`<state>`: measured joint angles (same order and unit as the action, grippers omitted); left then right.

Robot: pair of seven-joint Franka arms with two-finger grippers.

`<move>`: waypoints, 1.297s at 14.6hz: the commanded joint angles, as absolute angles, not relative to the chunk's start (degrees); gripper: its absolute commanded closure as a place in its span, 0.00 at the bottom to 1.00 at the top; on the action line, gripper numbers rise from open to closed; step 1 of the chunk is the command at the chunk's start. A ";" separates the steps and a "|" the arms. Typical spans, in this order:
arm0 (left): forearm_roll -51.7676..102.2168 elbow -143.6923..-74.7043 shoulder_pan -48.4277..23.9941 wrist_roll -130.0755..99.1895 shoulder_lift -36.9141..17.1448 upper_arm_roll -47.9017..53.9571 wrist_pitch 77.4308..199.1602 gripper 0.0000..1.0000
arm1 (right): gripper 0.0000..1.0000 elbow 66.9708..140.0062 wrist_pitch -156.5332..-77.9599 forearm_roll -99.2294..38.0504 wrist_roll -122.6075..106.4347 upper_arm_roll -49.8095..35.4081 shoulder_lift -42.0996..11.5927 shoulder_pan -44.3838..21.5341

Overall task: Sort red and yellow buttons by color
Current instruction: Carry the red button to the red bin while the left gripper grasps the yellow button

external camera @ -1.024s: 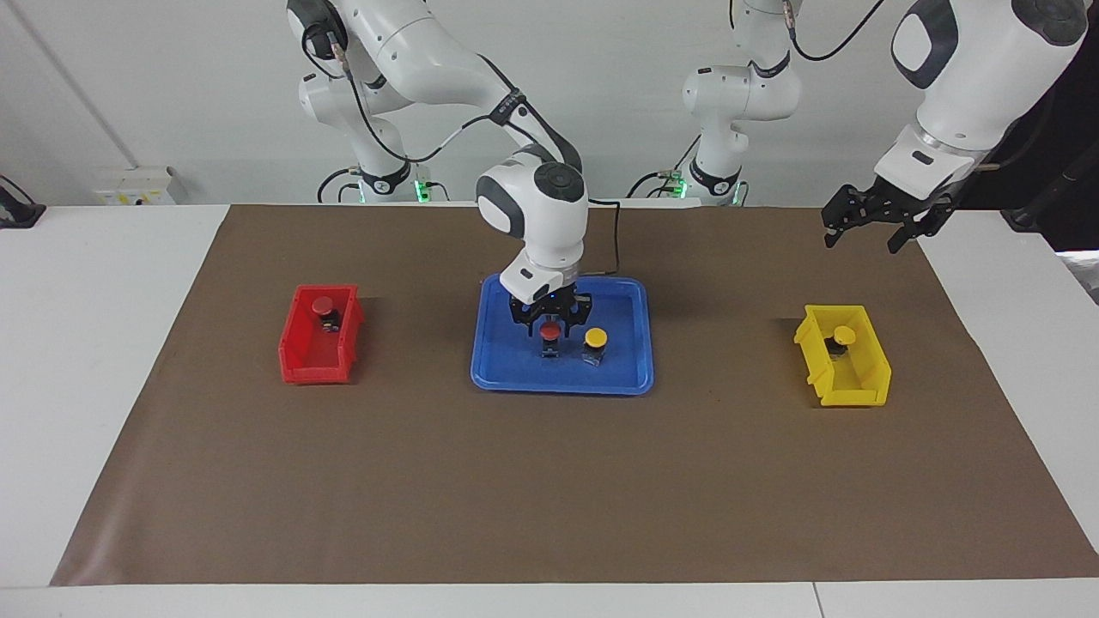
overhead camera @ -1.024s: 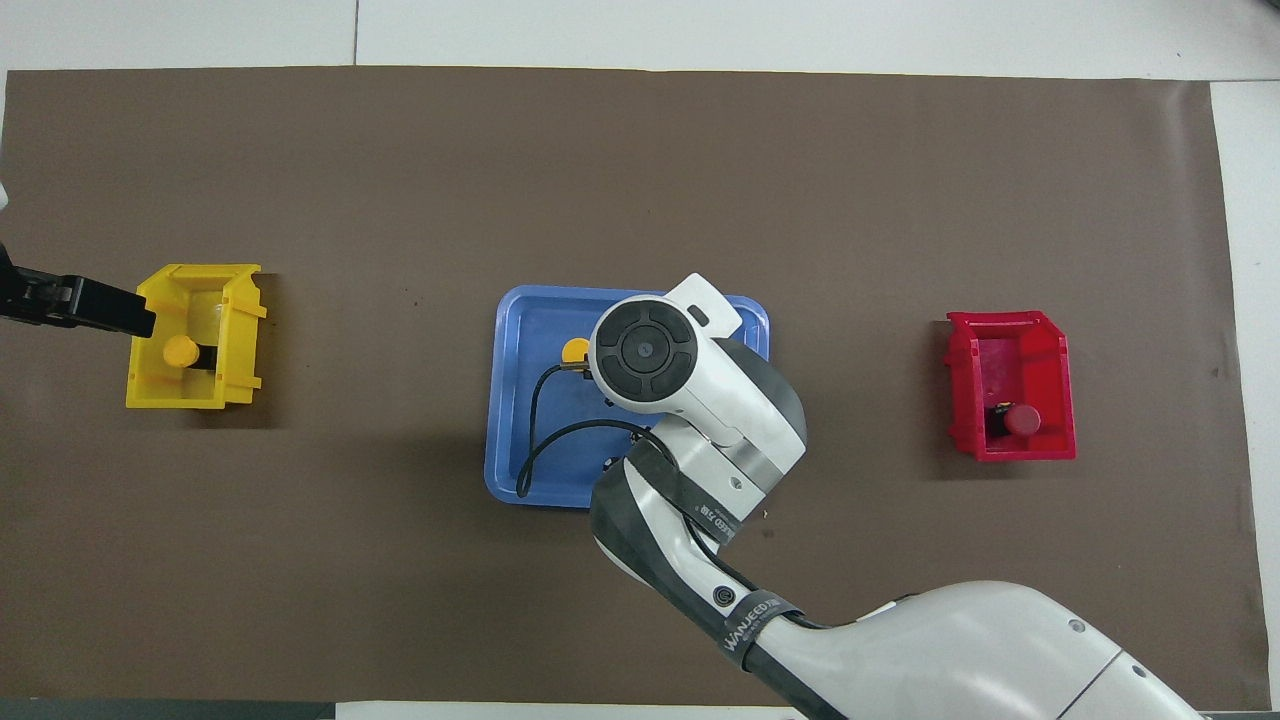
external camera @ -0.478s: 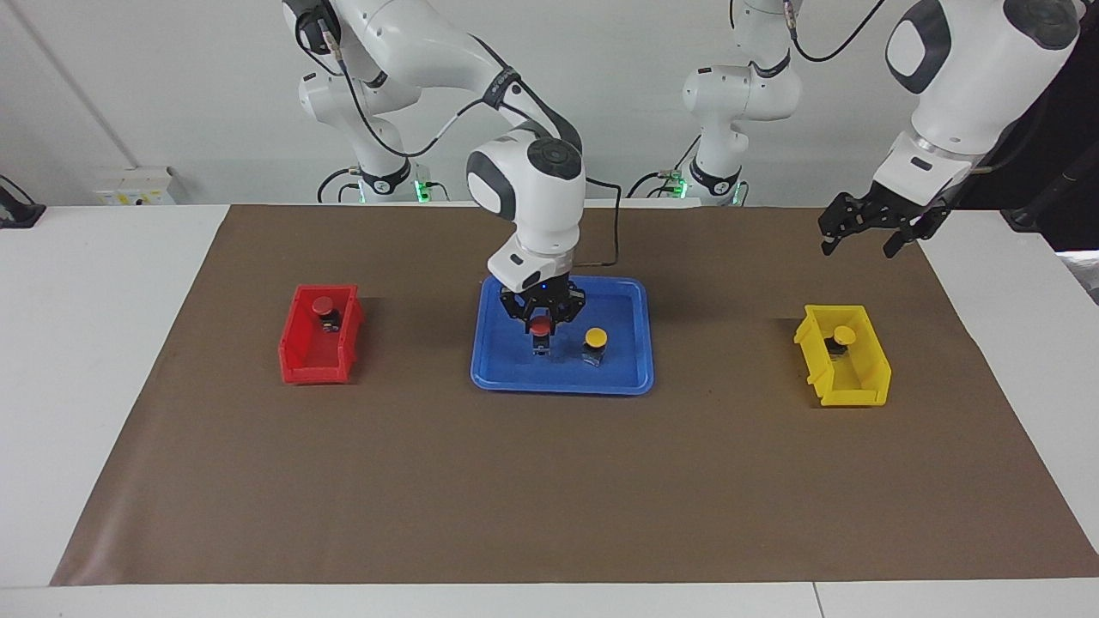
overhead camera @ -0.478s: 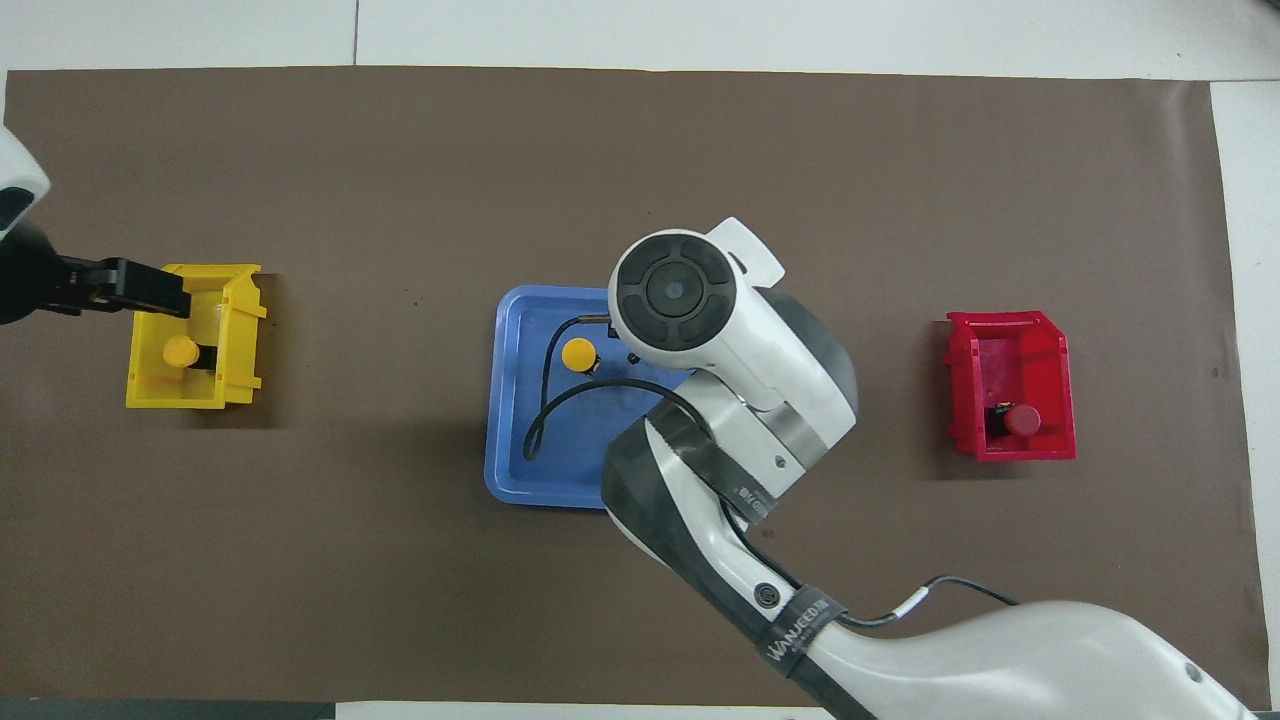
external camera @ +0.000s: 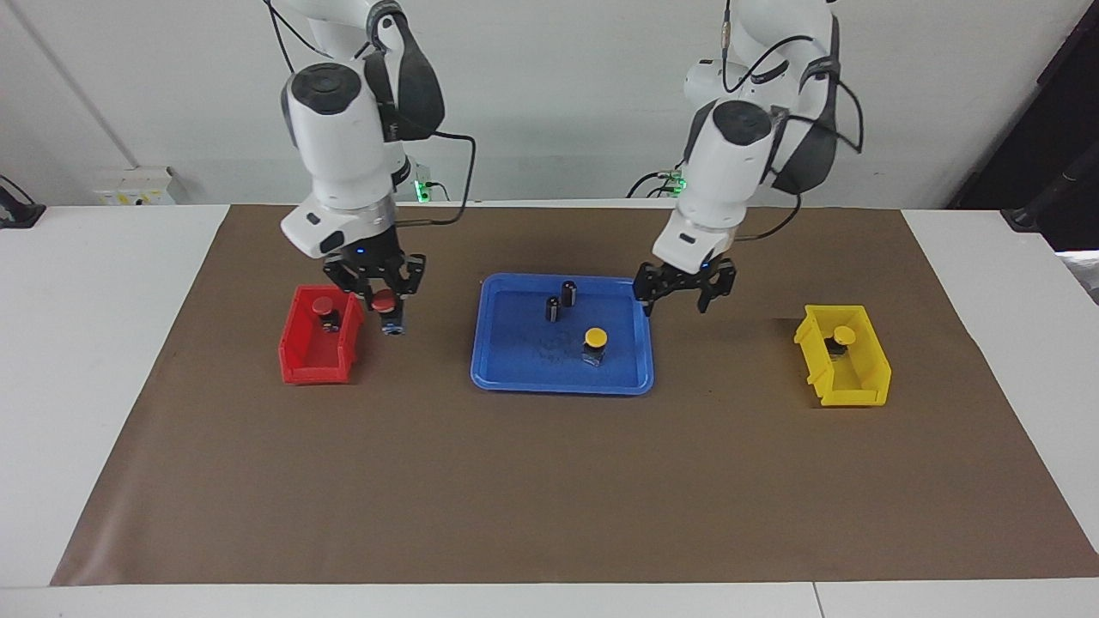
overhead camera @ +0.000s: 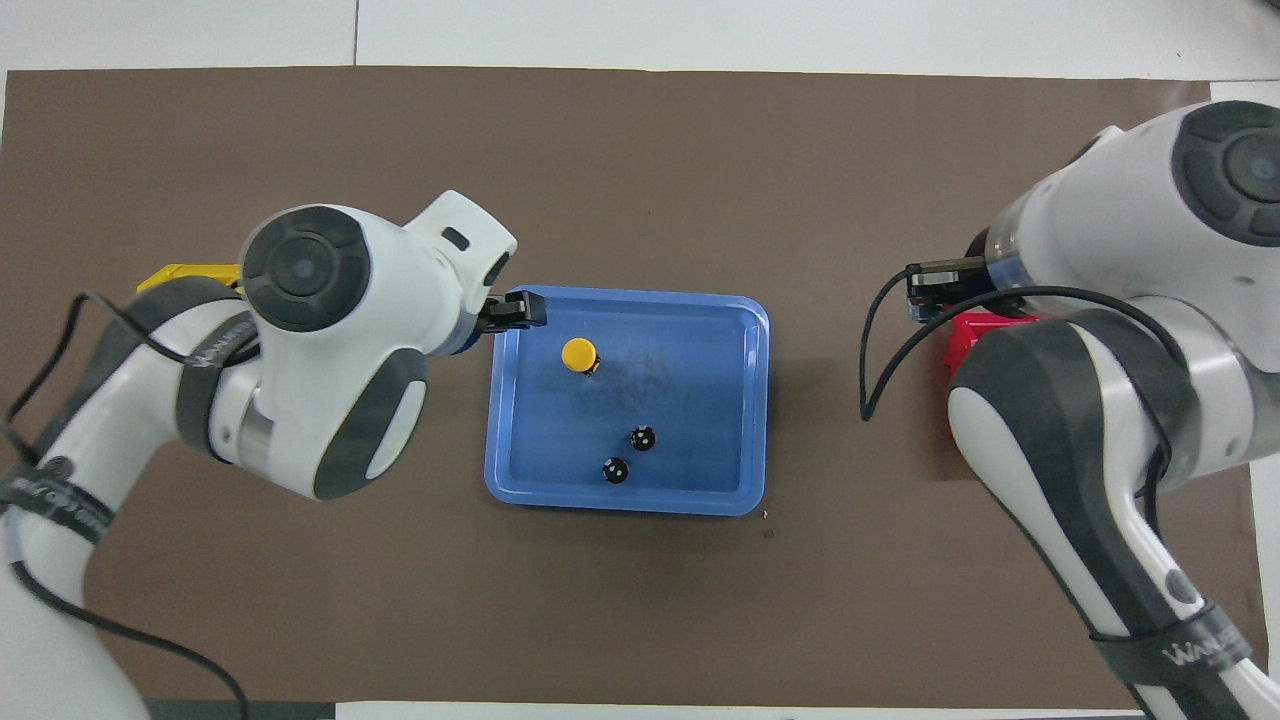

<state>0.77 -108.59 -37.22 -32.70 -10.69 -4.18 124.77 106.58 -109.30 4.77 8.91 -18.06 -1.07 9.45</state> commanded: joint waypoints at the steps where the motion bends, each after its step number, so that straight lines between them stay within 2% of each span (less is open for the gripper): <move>1: 2.45 -107.40 -39.72 -33.92 -12.91 -5.27 126.38 0.01 | 0.90 110.56 -111.27 3.25 1.17 -18.81 0.70 15.01; 5: 2.64 -107.23 -42.10 -36.38 -15.99 -5.36 128.41 0.01 | 0.90 118.63 -117.58 0.54 -4.12 -18.72 3.42 19.68; 9: 2.72 -107.67 -43.07 -37.79 -16.70 -5.19 128.85 0.06 | 0.90 123.92 -122.95 0.09 -8.17 -18.63 3.87 22.23; 10: 2.81 -107.67 -43.24 -38.05 -16.70 -5.19 128.85 0.11 | 0.90 124.71 -123.83 0.09 -8.61 -18.63 3.87 22.24; 11: 2.90 -107.67 -43.42 -38.75 -16.79 -5.19 128.93 0.24 | 0.90 125.76 -125.32 0.00 -8.87 -18.55 3.95 22.24; 12: 2.99 -107.67 -43.85 -40.85 -17.14 -5.27 129.37 0.88 | 0.90 126.47 -126.29 0.00 -8.88 -18.54 3.87 22.32; 13: 2.99 -107.75 -44.29 -41.83 -17.75 -5.27 130.77 0.98 | 0.90 126.47 -126.99 0.00 -8.88 -18.54 3.26 22.41; 17: 2.99 -106.79 -44.65 -42.10 -18.63 -5.36 130.88 0.99 | 0.90 128.93 -130.77 0.09 -8.96 -18.54 1.68 22.32; 19: 3.08 -101.81 -43.77 -42.28 -18.55 -5.45 123.88 0.99 | 0.90 129.20 -131.74 0.09 -8.88 -18.54 0.71 22.24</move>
<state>2.22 -106.69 -43.55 -41.72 -17.77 -4.48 129.63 128.01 -129.79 1.70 -6.97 -18.06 1.10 21.38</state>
